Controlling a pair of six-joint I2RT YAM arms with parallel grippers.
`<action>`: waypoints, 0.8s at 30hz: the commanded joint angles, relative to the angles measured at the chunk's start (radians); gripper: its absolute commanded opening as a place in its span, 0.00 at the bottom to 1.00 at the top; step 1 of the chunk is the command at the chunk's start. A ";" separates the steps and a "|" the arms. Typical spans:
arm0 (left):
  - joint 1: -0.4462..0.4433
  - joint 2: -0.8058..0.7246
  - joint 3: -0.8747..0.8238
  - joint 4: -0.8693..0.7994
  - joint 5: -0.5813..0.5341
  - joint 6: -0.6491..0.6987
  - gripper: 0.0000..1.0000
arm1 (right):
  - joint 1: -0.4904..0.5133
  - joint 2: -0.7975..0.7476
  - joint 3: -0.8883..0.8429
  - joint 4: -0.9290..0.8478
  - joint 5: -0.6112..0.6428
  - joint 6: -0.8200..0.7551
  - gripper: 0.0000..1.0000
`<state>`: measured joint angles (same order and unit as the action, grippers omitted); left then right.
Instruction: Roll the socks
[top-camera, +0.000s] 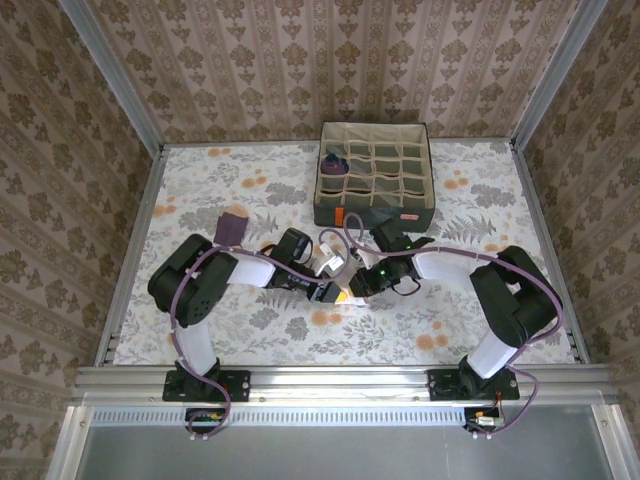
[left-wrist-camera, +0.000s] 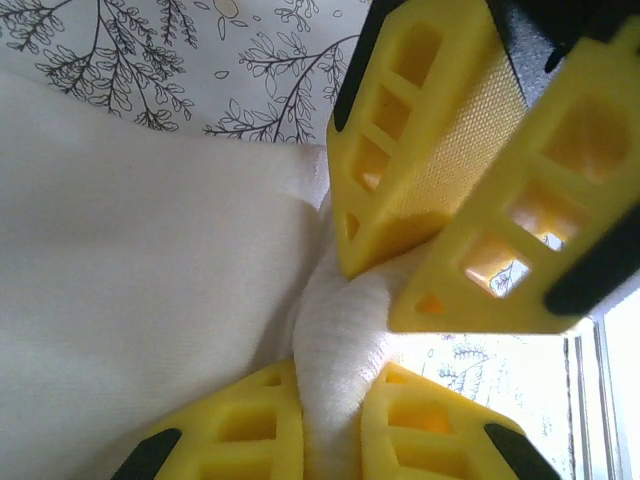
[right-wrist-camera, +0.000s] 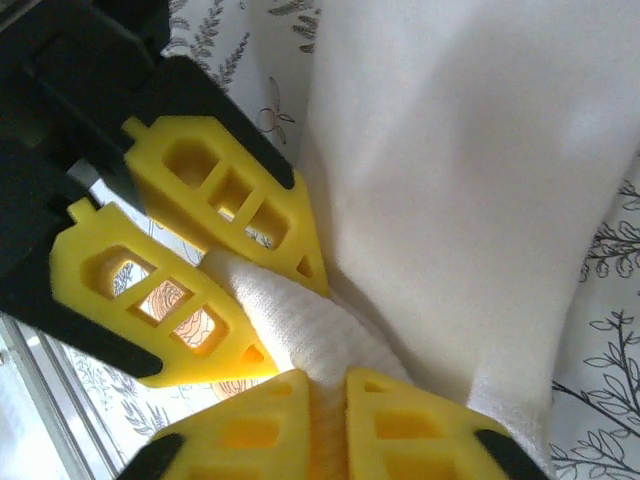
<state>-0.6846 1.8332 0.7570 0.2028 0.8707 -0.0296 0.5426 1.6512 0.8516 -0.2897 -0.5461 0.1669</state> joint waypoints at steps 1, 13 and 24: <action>0.021 -0.023 -0.056 -0.070 -0.159 0.048 0.06 | 0.010 0.049 0.024 -0.146 0.087 0.022 0.07; -0.081 -0.348 -0.194 0.018 -0.368 0.345 0.26 | -0.009 0.191 0.127 -0.241 0.095 0.030 0.05; -0.284 -0.553 -0.288 0.079 -0.736 0.702 0.30 | -0.009 0.257 0.185 -0.315 0.058 -0.009 0.06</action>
<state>-0.9577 1.2778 0.4538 0.2836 0.2699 0.5316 0.5331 1.8328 1.0580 -0.4984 -0.5739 0.1795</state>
